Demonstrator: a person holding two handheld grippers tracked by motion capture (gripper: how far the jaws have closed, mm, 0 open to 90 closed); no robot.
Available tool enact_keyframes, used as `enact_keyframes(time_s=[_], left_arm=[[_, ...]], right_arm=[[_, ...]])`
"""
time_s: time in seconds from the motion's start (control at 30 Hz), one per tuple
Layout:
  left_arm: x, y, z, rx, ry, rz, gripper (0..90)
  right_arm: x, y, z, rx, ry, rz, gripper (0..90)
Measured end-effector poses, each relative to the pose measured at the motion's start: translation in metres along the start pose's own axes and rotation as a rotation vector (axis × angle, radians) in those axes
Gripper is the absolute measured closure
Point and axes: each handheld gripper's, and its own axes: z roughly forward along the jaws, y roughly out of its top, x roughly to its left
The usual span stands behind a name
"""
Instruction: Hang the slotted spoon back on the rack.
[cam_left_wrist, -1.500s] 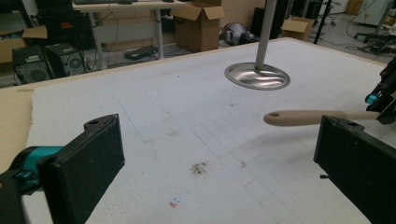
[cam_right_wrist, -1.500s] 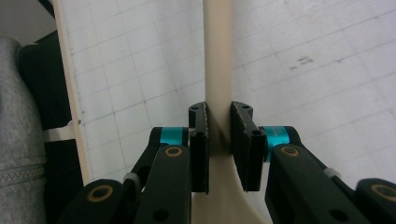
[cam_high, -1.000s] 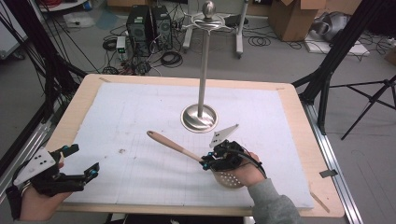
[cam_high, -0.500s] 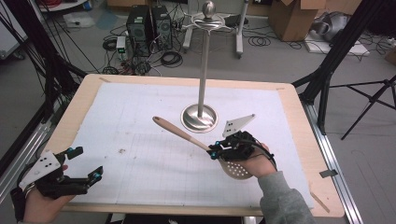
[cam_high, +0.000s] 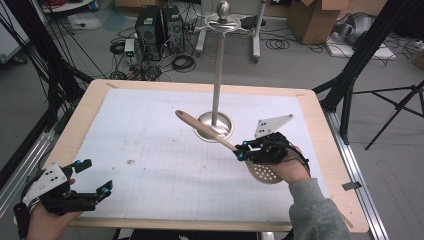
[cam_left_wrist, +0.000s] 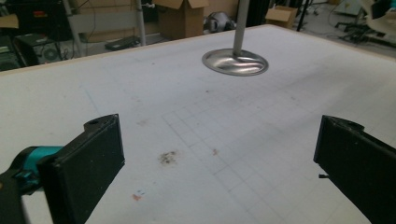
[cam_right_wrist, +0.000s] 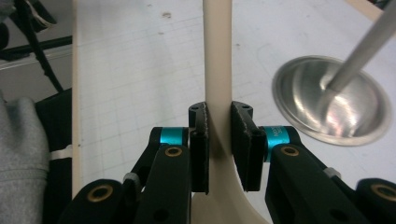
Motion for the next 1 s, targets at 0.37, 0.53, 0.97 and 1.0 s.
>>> enact_keyframes(time_s=[0.37, 0.53, 0.97, 1.0], left_arm=[[-0.006, 0.000, 0.001, 0.015, 0.004, 0.017, 2.0], [-0.006, -0.001, 0.000, 0.026, 0.008, 0.018, 2.0], [-0.003, -0.002, -0.004, 0.019, 0.030, 0.005, 2.0], [-0.003, -0.001, -0.004, 0.017, 0.031, 0.004, 2.0]], right_arm=[[-0.016, -0.010, -0.031, -0.062, -0.040, 0.036, 78.2], [-0.022, -0.015, -0.039, -0.064, -0.050, 0.046, 78.3], [-0.037, -0.024, -0.053, -0.084, -0.070, 0.106, 78.2], [-0.038, -0.025, -0.054, -0.090, -0.074, 0.107, 78.2]])
